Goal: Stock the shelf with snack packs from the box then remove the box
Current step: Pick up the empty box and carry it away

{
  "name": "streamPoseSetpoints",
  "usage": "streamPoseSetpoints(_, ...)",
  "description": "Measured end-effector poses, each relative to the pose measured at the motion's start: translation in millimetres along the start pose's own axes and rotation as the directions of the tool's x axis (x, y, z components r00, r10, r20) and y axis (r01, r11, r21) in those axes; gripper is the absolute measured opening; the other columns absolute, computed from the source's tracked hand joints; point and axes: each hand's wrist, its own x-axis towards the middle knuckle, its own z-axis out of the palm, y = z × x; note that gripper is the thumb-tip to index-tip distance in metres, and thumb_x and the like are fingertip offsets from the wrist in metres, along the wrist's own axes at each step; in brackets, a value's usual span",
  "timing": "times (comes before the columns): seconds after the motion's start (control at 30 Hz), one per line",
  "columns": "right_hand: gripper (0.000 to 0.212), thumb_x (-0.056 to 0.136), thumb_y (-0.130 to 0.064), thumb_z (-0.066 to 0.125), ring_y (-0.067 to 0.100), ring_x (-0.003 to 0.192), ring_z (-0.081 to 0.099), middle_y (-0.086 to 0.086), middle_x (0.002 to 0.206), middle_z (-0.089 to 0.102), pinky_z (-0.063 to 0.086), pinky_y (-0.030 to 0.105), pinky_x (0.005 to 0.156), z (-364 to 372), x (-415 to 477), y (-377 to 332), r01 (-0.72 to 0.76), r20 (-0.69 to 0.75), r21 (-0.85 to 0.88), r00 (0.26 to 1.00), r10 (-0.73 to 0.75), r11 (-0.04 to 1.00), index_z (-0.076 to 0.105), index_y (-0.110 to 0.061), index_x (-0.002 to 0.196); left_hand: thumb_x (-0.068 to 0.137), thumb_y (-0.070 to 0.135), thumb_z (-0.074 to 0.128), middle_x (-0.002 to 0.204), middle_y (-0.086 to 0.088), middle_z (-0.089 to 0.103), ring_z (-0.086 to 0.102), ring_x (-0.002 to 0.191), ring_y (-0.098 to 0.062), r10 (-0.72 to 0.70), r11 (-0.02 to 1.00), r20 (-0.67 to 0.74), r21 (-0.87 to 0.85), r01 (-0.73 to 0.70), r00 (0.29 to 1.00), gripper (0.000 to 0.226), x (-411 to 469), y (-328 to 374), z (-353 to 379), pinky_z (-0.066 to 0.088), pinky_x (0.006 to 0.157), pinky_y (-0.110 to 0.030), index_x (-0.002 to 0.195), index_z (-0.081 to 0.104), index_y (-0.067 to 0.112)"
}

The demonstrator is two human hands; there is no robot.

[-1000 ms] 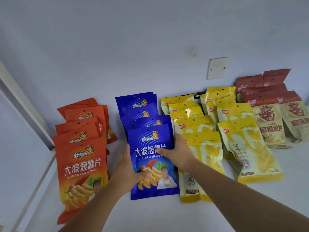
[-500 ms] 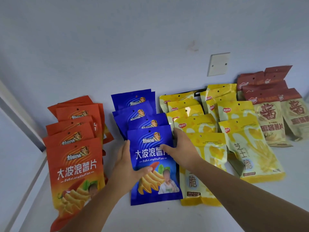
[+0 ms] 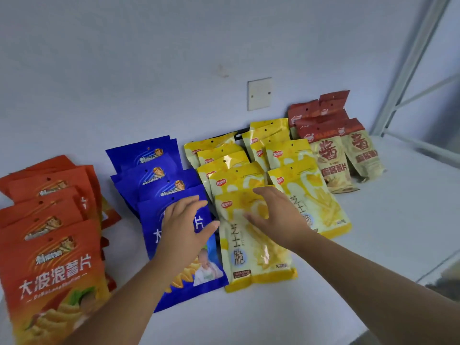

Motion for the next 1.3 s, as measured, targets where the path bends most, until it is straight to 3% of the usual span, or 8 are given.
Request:
streamPoseSetpoints(0.33, 0.066, 0.093, -0.055, 0.061, 0.020, 0.134, 0.046, 0.001, 0.144, 0.052, 0.036, 0.029, 0.107, -115.3, -105.2, 135.8, -0.188, -0.180, -0.114, 0.970, 0.166, 0.976, 0.048, -0.016, 0.145, 0.080, 0.059, 0.070, 0.133, 0.012, 0.052, 0.039, 0.127, -0.015, 0.279, 0.957, 0.115, -0.116, -0.266, 0.953, 0.054, 22.6, 177.5, 114.7, 0.037, 0.109, -0.035, 0.125, 0.064, 0.029)
streamPoseSetpoints(0.47, 0.066, 0.094, -0.056, 0.059, 0.017, 0.135, 0.044, -0.001, 0.146, 0.050, 0.034, 0.026, 0.108, -171.7, -167.7, 204.1, -0.319, -0.261, -0.124, 0.924, 0.279, 0.940, 0.047, -0.018, 0.145, 0.075, 0.067, 0.057, 0.126, 0.008, 0.058, 0.049, 0.119, -0.020, 0.367, 0.924, 0.170, -0.182, -0.337, 0.915, 0.061, 11.4, 263.7, 178.0, 0.036, 0.104, -0.030, 0.118, 0.067, 0.025)
streamPoseSetpoints(0.67, 0.065, 0.092, -0.054, 0.062, 0.015, 0.134, 0.044, -0.003, 0.145, 0.050, 0.036, 0.026, 0.106, -233.8, -264.3, 299.2, -0.514, -0.340, -0.062, 0.817, 0.466, 0.856, 0.046, -0.020, 0.146, 0.082, 0.058, 0.068, 0.128, 0.006, 0.057, 0.045, 0.123, -0.020, 0.491, 0.865, 0.275, -0.265, -0.426, 0.827, 0.052, -22.0, 380.3, 262.3, 0.039, 0.106, -0.035, 0.121, 0.065, 0.025)
streamPoseSetpoints(0.8, 0.050, 0.089, -0.054, 0.063, 0.016, 0.109, 0.054, -0.006, 0.119, 0.056, 0.049, 0.033, 0.091, -250.1, -326.7, 347.0, -0.648, -0.360, 0.037, 0.702, 0.615, 0.761, 0.056, -0.023, 0.127, 0.081, 0.061, 0.063, 0.128, 0.009, 0.055, 0.042, 0.121, -0.015, 0.512, 0.854, 0.364, -0.312, -0.416, 0.778, 0.055, -50.9, 438.8, 302.1, 0.039, 0.105, -0.033, 0.123, 0.064, 0.026)
streamPoseSetpoints(0.87, 0.045, 0.088, -0.055, 0.062, 0.015, 0.108, 0.053, -0.007, 0.114, 0.057, 0.049, 0.034, 0.090, -252.9, -356.4, 367.4, -0.702, -0.364, 0.091, 0.637, 0.680, 0.707, 0.057, -0.024, 0.121, 0.084, 0.052, 0.068, 0.128, 0.012, 0.054, 0.040, 0.121, -0.011, 0.511, 0.855, 0.417, -0.333, -0.397, 0.752, 0.046, -65.3, 460.8, 321.5, 0.041, 0.103, -0.031, 0.123, 0.062, 0.028)
streamPoseSetpoints(1.07, 0.067, 0.092, -0.053, 0.062, 0.014, 0.134, 0.047, -0.003, 0.147, 0.049, 0.043, 0.035, 0.110, -240.7, -431.3, 411.3, -0.843, -0.317, 0.258, 0.387, 0.866, 0.472, 0.043, -0.022, 0.148, 0.087, 0.051, 0.068, 0.129, 0.014, 0.053, 0.047, 0.117, -0.009, 0.510, 0.860, 0.610, -0.361, -0.360, 0.607, 0.043, -93.5, 493.8, 391.4, 0.050, 0.095, -0.032, 0.125, 0.057, 0.034)
streamPoseSetpoints(1.23, 0.066, 0.094, -0.054, 0.061, 0.013, 0.133, 0.048, -0.007, 0.146, 0.048, 0.037, 0.027, 0.100, -226.3, -474.6, 433.2, -0.930, -0.269, 0.282, 0.160, 0.950, 0.236, 0.043, -0.022, 0.148, 0.088, 0.048, 0.069, 0.122, 0.011, 0.052, 0.051, 0.120, -0.015, 0.497, 0.866, 0.724, -0.381, -0.324, 0.478, 0.042, -96.1, 509.4, 456.7, 0.046, 0.101, -0.036, 0.125, 0.059, 0.030)
streamPoseSetpoints(1.3, 0.066, 0.091, -0.055, 0.063, 0.016, 0.129, 0.050, -0.003, 0.140, 0.053, 0.040, 0.031, 0.105, -222.8, -483.9, 438.8, -0.934, -0.238, 0.324, 0.072, 0.969, 0.149, 0.047, -0.021, 0.144, 0.088, 0.048, 0.069, 0.124, 0.009, 0.053, 0.052, 0.121, -0.015, 0.486, 0.872, 0.765, -0.392, -0.295, 0.421, 0.044, -94.6, 516.9, 479.1, 0.047, 0.100, -0.037, 0.127, 0.058, 0.030)
